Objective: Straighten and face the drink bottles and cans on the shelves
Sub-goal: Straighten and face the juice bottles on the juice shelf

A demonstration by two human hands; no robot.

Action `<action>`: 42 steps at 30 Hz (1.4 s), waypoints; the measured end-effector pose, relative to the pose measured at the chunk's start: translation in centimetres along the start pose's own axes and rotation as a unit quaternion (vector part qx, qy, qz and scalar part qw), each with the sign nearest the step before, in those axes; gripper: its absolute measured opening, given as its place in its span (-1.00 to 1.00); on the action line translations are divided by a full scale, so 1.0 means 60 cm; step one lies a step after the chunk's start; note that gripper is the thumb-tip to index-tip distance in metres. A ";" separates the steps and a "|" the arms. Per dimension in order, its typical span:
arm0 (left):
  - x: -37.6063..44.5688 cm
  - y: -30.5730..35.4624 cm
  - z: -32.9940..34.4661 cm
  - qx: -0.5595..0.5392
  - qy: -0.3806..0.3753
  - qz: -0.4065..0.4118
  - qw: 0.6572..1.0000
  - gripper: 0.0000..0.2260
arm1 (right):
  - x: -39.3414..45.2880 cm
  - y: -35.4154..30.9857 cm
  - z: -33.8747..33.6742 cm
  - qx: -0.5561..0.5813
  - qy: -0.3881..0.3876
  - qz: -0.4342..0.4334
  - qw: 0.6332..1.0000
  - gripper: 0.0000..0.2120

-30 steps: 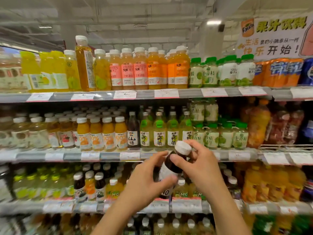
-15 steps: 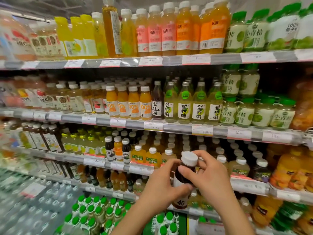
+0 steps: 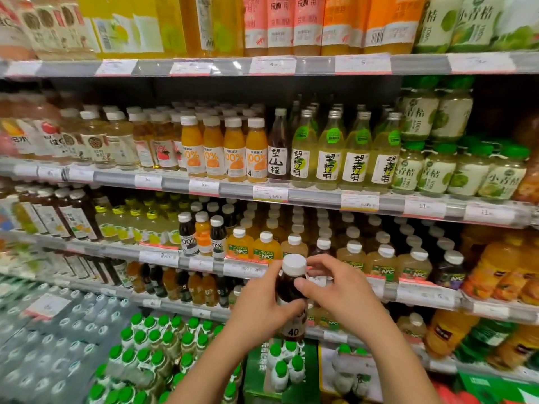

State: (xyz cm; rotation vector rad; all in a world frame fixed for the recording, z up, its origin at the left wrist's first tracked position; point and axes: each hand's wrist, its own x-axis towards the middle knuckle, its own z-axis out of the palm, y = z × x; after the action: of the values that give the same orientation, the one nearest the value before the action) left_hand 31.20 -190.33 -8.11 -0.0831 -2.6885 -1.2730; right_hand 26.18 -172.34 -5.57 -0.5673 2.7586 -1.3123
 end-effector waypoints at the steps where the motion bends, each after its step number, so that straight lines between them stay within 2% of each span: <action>1: 0.002 -0.023 -0.016 0.005 0.011 -0.012 1.000 -0.54 | 0.008 -0.004 0.013 -0.010 -0.012 0.003 1.000 -0.58; 8: 0.024 -0.177 -0.179 0.023 0.104 -0.065 0.992 -0.42 | 0.094 -0.044 0.149 -0.114 -0.118 0.017 0.986 -0.50; 11: 0.038 -0.243 -0.255 -0.001 0.140 -0.077 0.987 -0.48 | 0.150 -0.078 0.210 -0.135 -0.145 0.023 0.980 -0.47; 13: 0.049 -0.287 -0.296 -0.018 0.157 -0.083 0.984 -0.53 | 0.196 -0.103 0.244 -0.154 -0.124 0.014 0.980 -0.48; 17: 0.062 -0.367 -0.362 -0.027 0.170 -0.097 0.980 -0.50 | 0.300 -0.154 0.323 -0.162 -0.067 -0.005 0.985 -0.51; 20: 0.073 -0.420 -0.401 -0.032 0.172 -0.115 0.978 -0.46 | 0.379 -0.176 0.384 -0.211 -0.051 -0.025 0.976 -0.43; 25: 0.084 -0.476 -0.431 -0.040 0.163 -0.145 0.975 -0.33 | 0.480 -0.190 0.447 -0.325 -0.082 -0.005 0.942 -0.41; 30: 0.084 -0.498 -0.428 -0.047 0.129 -0.141 0.981 -0.49 | 0.523 -0.184 0.478 -0.368 -0.111 -0.008 0.923 -0.34; 39: 0.085 -0.493 -0.420 -0.040 0.123 -0.132 0.983 -0.43 | 0.481 -0.169 0.509 -0.397 -0.025 -0.070 0.915 -0.54; 42: 0.090 -0.488 -0.417 -0.040 0.128 -0.131 0.982 -0.49 | 0.461 -0.163 0.505 -0.397 -0.016 -0.102 0.912 -0.62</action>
State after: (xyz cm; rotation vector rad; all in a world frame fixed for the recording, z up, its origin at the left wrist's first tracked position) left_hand 25.48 -228.33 -13.93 0.4092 -2.4865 -1.3571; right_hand 9.00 -209.90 -14.26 -0.9014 3.1872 -0.1035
